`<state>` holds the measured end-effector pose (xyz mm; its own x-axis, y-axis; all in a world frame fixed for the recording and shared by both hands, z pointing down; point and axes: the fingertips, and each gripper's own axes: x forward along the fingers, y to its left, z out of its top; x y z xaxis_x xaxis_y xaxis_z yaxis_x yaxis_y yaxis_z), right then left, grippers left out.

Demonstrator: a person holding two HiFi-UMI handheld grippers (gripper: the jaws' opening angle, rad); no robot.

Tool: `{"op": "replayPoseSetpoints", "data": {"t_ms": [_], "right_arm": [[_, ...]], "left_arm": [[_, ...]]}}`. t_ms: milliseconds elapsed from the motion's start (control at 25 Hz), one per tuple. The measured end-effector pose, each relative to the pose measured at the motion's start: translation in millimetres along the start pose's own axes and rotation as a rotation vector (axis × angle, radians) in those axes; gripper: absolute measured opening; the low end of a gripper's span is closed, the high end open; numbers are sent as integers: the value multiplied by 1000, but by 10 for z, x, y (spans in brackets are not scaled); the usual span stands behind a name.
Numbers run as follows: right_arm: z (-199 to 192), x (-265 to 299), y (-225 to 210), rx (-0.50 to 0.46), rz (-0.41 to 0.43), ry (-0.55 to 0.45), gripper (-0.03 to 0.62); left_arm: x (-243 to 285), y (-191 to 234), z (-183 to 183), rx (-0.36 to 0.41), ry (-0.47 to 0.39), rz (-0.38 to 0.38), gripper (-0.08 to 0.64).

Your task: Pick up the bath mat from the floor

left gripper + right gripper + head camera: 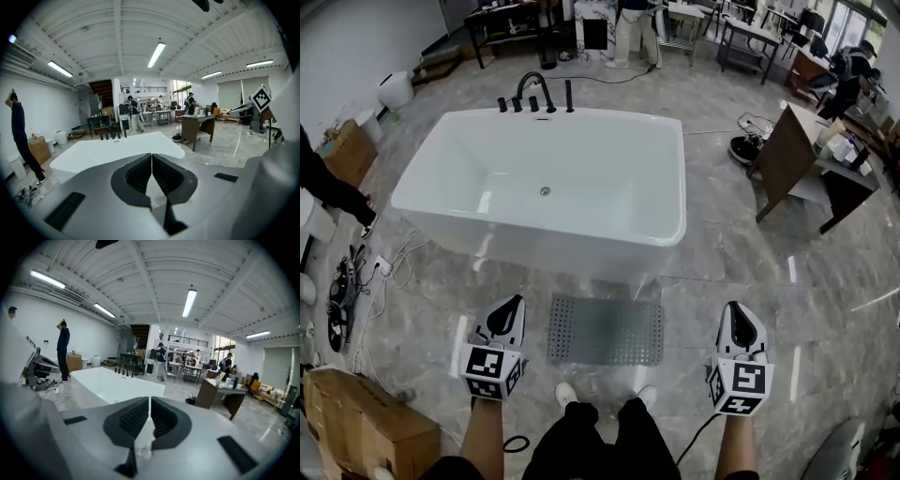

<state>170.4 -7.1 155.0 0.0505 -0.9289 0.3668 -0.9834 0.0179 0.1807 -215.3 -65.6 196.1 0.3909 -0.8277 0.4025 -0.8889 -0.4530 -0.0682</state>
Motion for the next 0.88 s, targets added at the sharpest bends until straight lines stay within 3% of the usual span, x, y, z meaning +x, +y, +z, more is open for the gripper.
{"op": "replayPoseSetpoints", "data": {"t_ms": [240, 520, 880], "right_arm": [[-455, 238, 92, 0, 24, 75, 23], [-1197, 683, 127, 12, 48, 134, 23], [-2570, 1283, 341, 11, 76, 202, 23]], "left_arm": [[283, 5, -424, -16, 69, -15, 11], [700, -109, -1162, -35, 126, 1, 11], [1277, -155, -2455, -31, 177, 27, 11]]}}
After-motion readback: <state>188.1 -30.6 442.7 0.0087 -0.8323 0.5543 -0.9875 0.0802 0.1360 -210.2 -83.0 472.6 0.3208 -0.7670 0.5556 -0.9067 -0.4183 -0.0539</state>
